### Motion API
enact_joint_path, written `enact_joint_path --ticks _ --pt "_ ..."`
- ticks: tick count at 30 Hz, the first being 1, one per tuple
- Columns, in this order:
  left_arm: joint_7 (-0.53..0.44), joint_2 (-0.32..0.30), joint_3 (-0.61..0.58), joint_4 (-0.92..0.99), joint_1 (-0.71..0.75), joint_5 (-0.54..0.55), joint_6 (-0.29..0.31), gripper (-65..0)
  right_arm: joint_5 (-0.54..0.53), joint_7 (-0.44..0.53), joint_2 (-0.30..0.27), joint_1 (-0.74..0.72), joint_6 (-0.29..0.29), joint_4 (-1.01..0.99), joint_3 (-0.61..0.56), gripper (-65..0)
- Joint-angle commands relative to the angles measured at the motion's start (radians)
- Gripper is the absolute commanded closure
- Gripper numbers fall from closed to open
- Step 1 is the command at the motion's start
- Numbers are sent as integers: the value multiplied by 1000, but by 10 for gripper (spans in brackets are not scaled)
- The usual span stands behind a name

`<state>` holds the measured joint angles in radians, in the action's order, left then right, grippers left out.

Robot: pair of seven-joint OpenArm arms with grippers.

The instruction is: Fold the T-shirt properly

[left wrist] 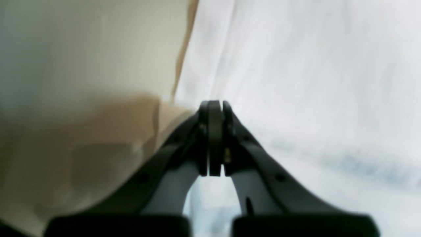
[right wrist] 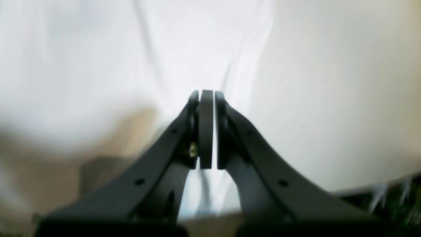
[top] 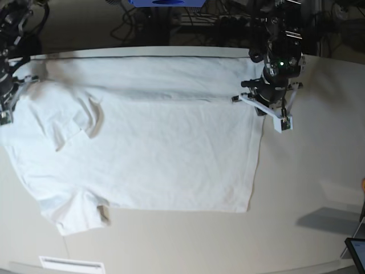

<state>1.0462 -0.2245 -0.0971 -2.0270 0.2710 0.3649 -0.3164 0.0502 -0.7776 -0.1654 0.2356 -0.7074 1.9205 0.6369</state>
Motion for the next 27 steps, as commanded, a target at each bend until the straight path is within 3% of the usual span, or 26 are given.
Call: enact_joint_path --ticks 1,3,8,12,15,17,19,25,27 --pt "-14 -6 4 -16 -39 -4 0 0 -10 19 -43 -40 9 18 -1 -12" --pt "-11 -6 4 -7 -105 -4 0 0 -14 24 -64 -111 9 12 -2 -12" --pt "-19 -6 3 91 -226 -13 0 0 -14 27 -50 -236 9 4 8 -10" --pt "-20 -8 3 182 -306 -13 0 0 -6 131 -24 -302 9 -95 10 -10" --pt "-20 -17 3 229 -345 -14 0 0 38 205 -18 -377 162 -269 -4 -6" --pt "-22 -26 3 249 -367 -14 0 0 83 211 -27 -436 213 -392 -21 -6" --pt "-62 -31 -3 262 -381 -14 0 0 87 209 -64 -483 203 -488 -33 -4" --pt "-344 -72 -2 309 -382 -14 0 0 87 214 -138 -649 142 -688 -27 -9" --pt "-386 -74 0 346 -384 -14 0 0 87 214 -165 -697 137 -743 -27 -10"
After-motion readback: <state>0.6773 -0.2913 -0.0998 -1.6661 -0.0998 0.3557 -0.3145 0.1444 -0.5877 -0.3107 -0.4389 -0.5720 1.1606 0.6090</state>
